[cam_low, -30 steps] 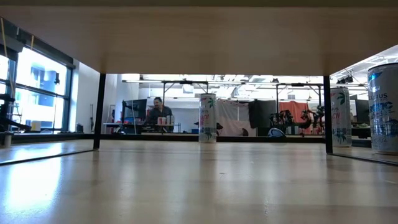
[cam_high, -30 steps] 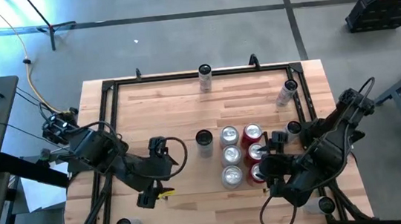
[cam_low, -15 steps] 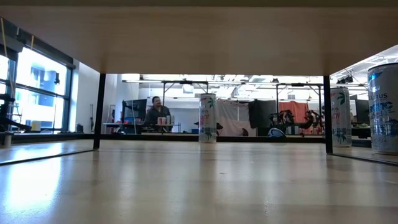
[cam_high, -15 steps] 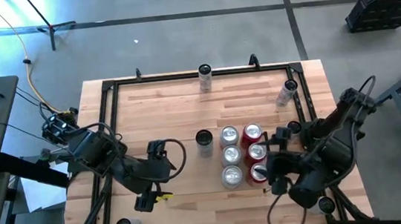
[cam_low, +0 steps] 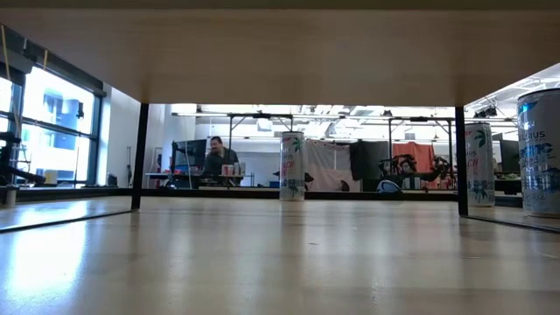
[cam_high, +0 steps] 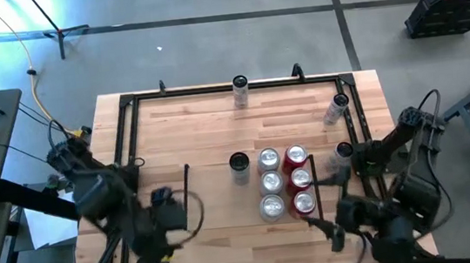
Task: Place canned beverage on shelf
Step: Put the bottom white-blue soda can on the shelf aligned with the other white-blue soda cans
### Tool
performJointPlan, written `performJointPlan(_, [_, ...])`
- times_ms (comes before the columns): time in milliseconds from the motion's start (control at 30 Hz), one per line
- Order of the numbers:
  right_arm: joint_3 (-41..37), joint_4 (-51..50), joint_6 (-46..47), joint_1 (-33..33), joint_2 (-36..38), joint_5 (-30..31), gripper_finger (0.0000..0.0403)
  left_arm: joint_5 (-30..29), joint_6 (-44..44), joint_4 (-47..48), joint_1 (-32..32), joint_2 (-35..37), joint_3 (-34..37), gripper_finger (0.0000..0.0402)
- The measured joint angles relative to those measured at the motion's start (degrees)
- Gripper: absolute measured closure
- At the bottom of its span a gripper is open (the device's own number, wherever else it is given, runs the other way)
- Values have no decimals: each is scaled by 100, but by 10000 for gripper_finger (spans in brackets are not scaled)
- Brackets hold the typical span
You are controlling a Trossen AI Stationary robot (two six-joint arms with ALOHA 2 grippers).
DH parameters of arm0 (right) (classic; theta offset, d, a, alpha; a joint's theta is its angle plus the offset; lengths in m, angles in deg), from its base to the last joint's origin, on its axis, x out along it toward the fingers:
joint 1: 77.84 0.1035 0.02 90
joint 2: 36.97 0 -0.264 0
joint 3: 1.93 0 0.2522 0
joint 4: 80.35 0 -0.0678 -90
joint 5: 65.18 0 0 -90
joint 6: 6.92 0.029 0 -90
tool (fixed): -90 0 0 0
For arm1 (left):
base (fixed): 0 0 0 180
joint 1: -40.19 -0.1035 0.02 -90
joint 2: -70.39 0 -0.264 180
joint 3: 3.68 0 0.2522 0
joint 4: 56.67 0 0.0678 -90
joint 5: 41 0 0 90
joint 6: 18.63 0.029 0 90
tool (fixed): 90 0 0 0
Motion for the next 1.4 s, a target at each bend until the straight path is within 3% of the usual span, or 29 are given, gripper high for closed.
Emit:
performJointPlan(333, [0, 918, 257, 506, -646, 354, 61, 50, -2716, -203, 1396, -224, 849, 80])
performJointPlan(533, [0, 2123, -822, 671, -943, 353, 61, 362, -3798, -212, 1713, -426, 1034, 80])
performJointPlan(633, [0, 2343, -1269, 725, -1073, 325, 61, 424, -4144, -193, 1744, -475, 1171, 80])
performJointPlan(867, [0, 2264, -1332, 684, -1430, 3, 61, 850, -4939, -114, 1581, -494, 1410, 80])
performJointPlan(1033, [0, 2367, -1269, 672, -1555, -138, 61, 1540, -5312, -77, 1457, -494, 1781, 80])
performJointPlan(1167, [0, 2432, -1170, 693, -1593, -173, 61, 2002, -5343, -89, 1429, -494, 2117, 80])
performJointPlan(1400, [0, 2598, -1244, 722, -1591, -234, 61, 2050, -5077, -420, 1423, -492, 2201, 80])
